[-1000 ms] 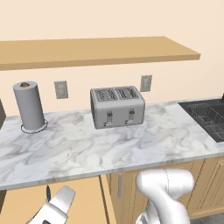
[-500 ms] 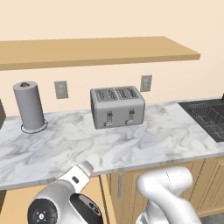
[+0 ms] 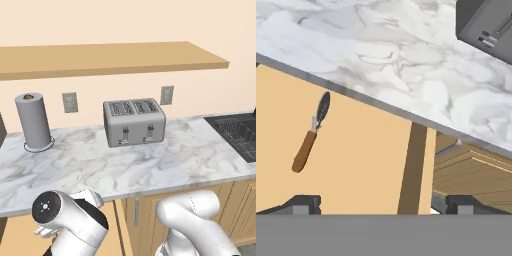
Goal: Take the pizza cutter from the drawer on the left and place it on the dining counter for cutting.
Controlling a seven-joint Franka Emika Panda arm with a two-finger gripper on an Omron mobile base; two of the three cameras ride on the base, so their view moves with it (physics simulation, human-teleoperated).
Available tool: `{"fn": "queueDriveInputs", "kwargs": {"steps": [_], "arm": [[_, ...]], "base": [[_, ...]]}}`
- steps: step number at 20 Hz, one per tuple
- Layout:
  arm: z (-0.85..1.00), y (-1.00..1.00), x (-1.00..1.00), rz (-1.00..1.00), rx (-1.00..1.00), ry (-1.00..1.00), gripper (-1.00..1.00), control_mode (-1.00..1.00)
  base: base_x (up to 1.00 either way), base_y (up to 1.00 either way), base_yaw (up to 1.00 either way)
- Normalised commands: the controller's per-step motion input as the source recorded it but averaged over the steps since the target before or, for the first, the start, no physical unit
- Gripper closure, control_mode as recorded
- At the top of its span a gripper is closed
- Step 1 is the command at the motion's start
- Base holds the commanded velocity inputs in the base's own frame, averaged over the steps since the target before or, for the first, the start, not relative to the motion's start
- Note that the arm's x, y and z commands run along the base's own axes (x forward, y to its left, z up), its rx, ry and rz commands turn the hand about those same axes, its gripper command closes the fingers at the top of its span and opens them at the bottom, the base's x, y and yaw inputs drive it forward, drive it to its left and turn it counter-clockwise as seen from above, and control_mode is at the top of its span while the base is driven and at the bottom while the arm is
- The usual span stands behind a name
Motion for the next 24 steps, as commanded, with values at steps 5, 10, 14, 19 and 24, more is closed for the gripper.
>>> {"fn": "queueDriveInputs", "kwargs": {"steps": [5,10,14,19,24], "arm": [[-0.44,-0.05,0.04,-0.03,0.23,0.23,-1.00,-1.00],[-0.38,-0.02,0.10,0.00,0.21,0.25,-1.00,-1.00],[-0.44,0.01,0.23,0.00,0.04,0.07,-1.00,-1.00],[-0.35,0.14,0.36,0.00,0.01,0.00,-1.00,-1.00],[-0.25,0.32,0.24,-0.03,0.10,0.07,-1.00,-1.00]], "base": [[0.00,0.00,0.00],[0.00,0.00,0.00],[0.00,0.00,0.00],[0.00,0.00,0.00],[0.00,0.00,0.00]]}}
